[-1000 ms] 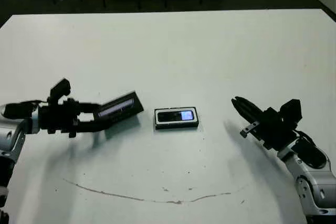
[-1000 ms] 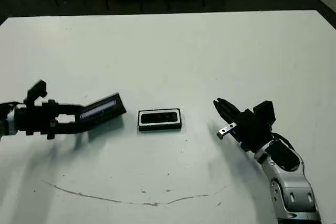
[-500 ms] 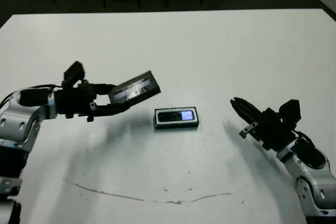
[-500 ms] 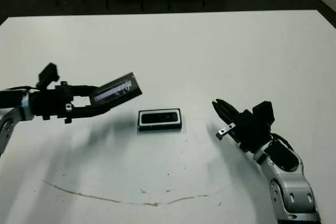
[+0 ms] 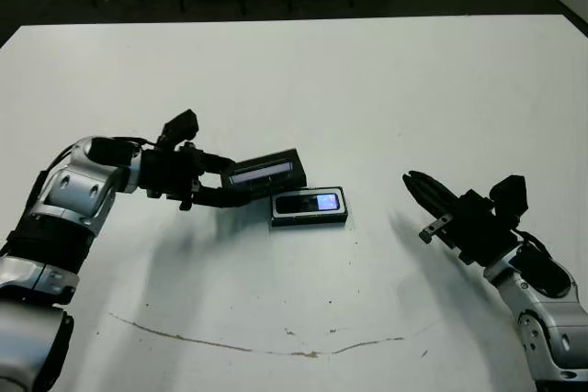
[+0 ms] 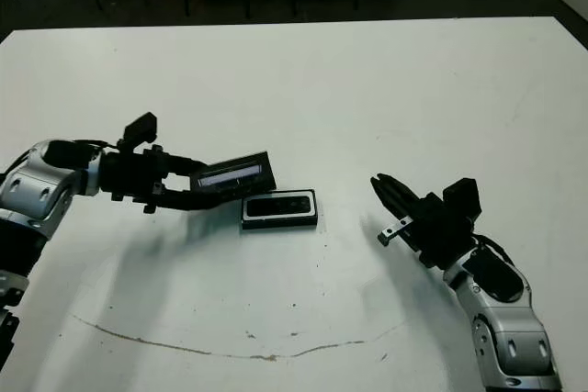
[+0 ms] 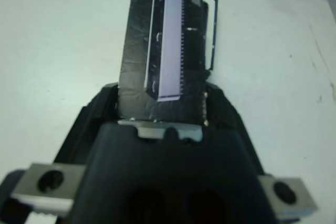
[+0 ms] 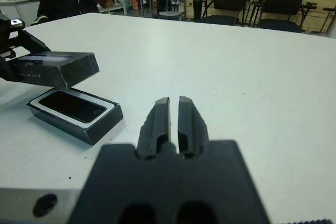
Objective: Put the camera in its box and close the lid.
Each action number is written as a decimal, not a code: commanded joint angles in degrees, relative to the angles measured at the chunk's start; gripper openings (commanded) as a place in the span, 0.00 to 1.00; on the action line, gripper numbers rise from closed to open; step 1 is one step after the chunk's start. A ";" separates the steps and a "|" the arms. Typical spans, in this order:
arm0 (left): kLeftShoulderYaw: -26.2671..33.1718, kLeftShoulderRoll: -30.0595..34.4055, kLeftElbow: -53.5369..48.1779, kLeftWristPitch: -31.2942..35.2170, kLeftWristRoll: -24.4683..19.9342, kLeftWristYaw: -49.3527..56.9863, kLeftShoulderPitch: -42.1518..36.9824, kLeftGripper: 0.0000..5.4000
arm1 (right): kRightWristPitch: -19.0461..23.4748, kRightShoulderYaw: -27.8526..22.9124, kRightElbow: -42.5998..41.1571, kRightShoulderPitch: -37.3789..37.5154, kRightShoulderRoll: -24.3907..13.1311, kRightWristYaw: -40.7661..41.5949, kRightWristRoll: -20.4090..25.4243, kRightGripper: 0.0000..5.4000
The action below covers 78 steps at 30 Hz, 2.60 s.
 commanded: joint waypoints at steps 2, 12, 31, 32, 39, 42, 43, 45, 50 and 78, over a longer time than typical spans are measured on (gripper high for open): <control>-0.68 -0.20 0.86 1.16 0.85 -1.04 -0.68 0.50 | 1.29 -0.29 0.33 0.65 -0.51 0.12 0.32 0.00; -2.17 -0.97 2.51 -0.20 2.30 -3.46 -1.39 0.50 | 3.14 0.03 -1.29 0.62 -0.89 -0.93 -0.55 0.00; -2.85 -4.54 7.02 -0.30 3.18 -5.50 -1.20 0.50 | 2.92 -0.16 -0.85 0.92 -0.67 -0.67 -0.63 0.00; -2.93 -4.57 6.93 -0.22 3.15 -5.70 -1.15 0.50 | 2.98 -0.13 -1.00 0.95 -0.69 -0.78 -0.73 0.00; -3.32 -4.11 3.78 -0.22 3.31 -5.69 0.24 0.50 | 0.94 -0.34 1.19 0.48 -0.20 0.63 0.07 0.00; -3.15 -3.71 2.36 0.53 2.44 -6.79 1.01 0.50 | 1.67 -0.31 0.41 0.77 -0.49 0.03 -0.25 0.00; -3.09 -3.66 2.26 0.54 2.29 -7.02 1.17 0.50 | 1.47 -0.33 0.51 0.78 -0.45 0.22 -0.14 0.00; -2.97 -3.67 2.06 0.30 2.22 -6.94 1.51 0.50 | 1.07 -0.37 0.97 0.68 -0.44 0.71 0.08 0.00; -2.73 -3.80 1.89 0.00 2.02 -6.97 1.99 0.49 | 2.29 -0.23 -0.54 1.12 -0.61 -0.53 -0.43 0.00; -8.87 -9.81 4.20 -2.78 7.53 -0.16 -0.29 0.49 | 1.00 -0.24 -0.15 1.93 -0.31 -0.58 -0.36 0.00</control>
